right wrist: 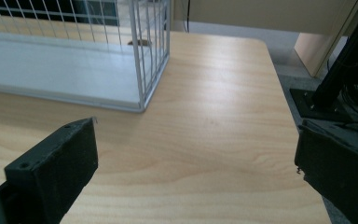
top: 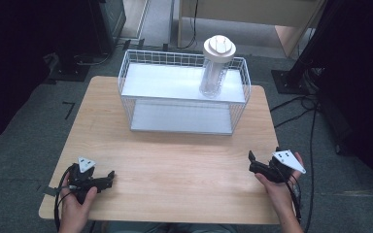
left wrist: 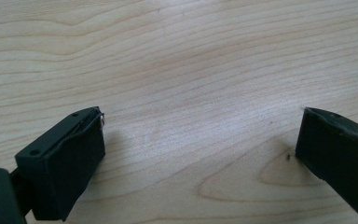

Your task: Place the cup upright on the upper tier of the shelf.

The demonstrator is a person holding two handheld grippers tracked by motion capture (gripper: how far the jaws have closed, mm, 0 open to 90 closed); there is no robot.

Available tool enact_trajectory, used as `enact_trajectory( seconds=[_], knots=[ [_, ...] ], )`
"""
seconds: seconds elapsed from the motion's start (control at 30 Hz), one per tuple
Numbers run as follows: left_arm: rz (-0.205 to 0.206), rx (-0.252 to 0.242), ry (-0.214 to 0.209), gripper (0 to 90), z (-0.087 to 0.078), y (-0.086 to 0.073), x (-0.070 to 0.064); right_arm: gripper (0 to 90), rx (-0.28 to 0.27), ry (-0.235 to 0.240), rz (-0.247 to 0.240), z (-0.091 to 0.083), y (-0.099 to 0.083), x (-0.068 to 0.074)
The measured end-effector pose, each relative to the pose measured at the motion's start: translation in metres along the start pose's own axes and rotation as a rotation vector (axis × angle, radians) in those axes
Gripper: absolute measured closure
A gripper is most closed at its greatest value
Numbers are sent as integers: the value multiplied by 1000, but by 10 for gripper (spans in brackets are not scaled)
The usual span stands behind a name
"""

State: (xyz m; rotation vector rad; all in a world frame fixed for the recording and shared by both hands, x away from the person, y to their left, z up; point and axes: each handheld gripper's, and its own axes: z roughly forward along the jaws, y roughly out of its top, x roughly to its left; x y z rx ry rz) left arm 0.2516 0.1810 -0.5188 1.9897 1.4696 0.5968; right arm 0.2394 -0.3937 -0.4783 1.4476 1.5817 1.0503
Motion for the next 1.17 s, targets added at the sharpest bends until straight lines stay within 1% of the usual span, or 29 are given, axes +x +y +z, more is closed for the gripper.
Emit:
enact_trajectory(
  seconds=[0.07, 0.17, 0.23, 0.27, 0.4, 0.57, 0.63, 0.7, 0.8, 0.87, 0.9, 1.0, 1.1, 1.17],
  knots=[
    [0, 0, 0, 15, 0, 0, 0, 0, 17, -4, -2, 1, -4, -1],
    [0, 0, 0, 15, 0, 0, 0, 0, 59, -4, 4, 3, -13, -4],
    [0, 0, 0, 15, 0, 0, 0, 0, 115, -13, 17, 7, -18, -6],
    [0, 0, 0, 15, 0, 0, 0, 0, 154, -22, 21, 9, -21, -7],
    [0, 0, 0, 15, 0, 0, 0, 0, 266, -44, 26, 17, -30, -12],
    [0, 0, 0, 15, 0, 0, 0, 0, 362, -52, 23, 23, -39, -14],
    [0, 0, 0, 15, 0, 0, 0, 0, 374, -44, 23, 23, -40, -15],
    [0, 0, 0, 15, 0, 0, 0, 0, 394, -34, 38, 24, -40, -15],
    [0, 0, 0, 15, 0, 0, 0, 0, 389, -30, 39, 24, -41, -15],
    [0, 0, 0, 15, 0, 0, 0, 0, 375, -14, 30, 23, -42, -14],
    [0, 0, 0, 15, 0, 0, 0, 0, 376, -11, 29, 23, -42, -14],
    [0, 0, 0, 15, 0, 0, 0, 0, 376, -16, 34, 23, -42, -13],
    [0, 0, 0, 15, 0, 0, 0, 0, 375, -36, 43, 22, -43, -11],
    [0, 0, 0, 15, 0, 0, 0, 0, 375, -28, 39, 21, -43, -8]
  ],
)
